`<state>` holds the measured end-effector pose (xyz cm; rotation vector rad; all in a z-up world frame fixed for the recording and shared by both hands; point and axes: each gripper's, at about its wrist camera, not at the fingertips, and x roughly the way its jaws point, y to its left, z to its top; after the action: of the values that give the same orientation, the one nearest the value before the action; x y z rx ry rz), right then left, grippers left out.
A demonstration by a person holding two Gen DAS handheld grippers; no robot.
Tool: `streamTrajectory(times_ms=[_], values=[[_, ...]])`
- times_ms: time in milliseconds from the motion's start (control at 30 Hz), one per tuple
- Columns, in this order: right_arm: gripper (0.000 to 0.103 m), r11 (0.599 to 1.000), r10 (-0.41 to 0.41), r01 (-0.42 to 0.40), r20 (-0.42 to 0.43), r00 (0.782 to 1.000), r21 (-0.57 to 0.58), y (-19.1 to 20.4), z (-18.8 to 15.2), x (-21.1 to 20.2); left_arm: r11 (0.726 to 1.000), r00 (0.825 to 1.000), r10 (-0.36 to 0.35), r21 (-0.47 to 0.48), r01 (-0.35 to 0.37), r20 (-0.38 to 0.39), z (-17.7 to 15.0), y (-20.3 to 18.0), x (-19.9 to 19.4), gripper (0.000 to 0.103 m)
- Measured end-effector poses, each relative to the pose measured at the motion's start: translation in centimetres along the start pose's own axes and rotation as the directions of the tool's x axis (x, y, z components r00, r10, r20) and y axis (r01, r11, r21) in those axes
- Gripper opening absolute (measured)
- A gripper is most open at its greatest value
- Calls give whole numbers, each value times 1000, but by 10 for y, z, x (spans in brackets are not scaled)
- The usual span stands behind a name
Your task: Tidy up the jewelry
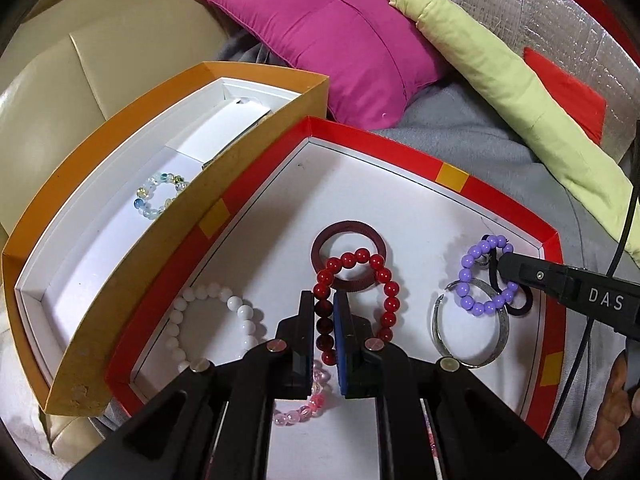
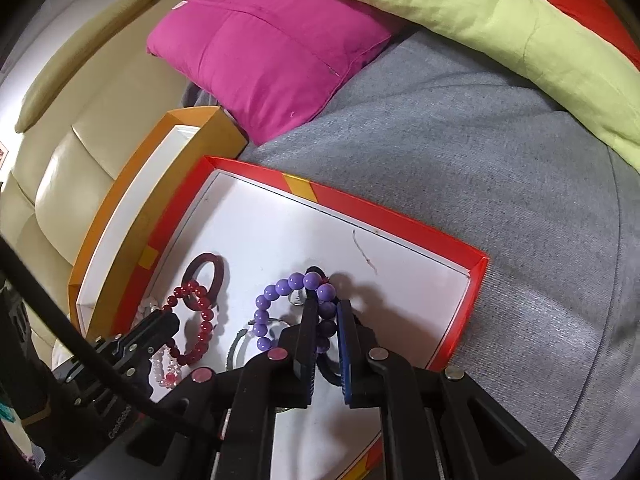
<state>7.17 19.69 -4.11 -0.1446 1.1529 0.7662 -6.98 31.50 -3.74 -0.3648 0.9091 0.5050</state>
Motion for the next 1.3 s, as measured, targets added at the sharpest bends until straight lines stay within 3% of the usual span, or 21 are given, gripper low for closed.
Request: streamTrajectory(times_ms=[333,400,467,667,900,1133,1233,1300], values=[[14,1000,-16,16,-14,1000,7,1,5,2,999,1000,-12,-35,12,6,3,7,-6,10],[50,1000,-15,15,-4,1000,-5,2,4,-4,999,1000,-11,-49,12,19,3,9,-12,11],[59,999,-27,28,25,999,-24,5,2,-16,997,999,-14,-69,16,32,4,12,-20,13],[59,994,-66,71,70,995,-78,10,-10,-51,995,995,28,-101,-18,100,-2,16,-57,59],[77,958,-157,184,134,978,-221,22,-65,-95,995,988,73,-78,-63,136,-25,1,-90,72],[90,958,-190,222,177,966,-181,13,-111,-123,990,977,141,-45,-135,161,-54,-22,-121,74],[103,961,-182,217,195,964,-174,12,-125,-132,986,971,166,-46,-160,175,-63,-26,-133,79],[103,962,-177,214,206,962,-172,13,-133,-139,984,967,180,-51,-173,183,-68,-29,-141,81]])
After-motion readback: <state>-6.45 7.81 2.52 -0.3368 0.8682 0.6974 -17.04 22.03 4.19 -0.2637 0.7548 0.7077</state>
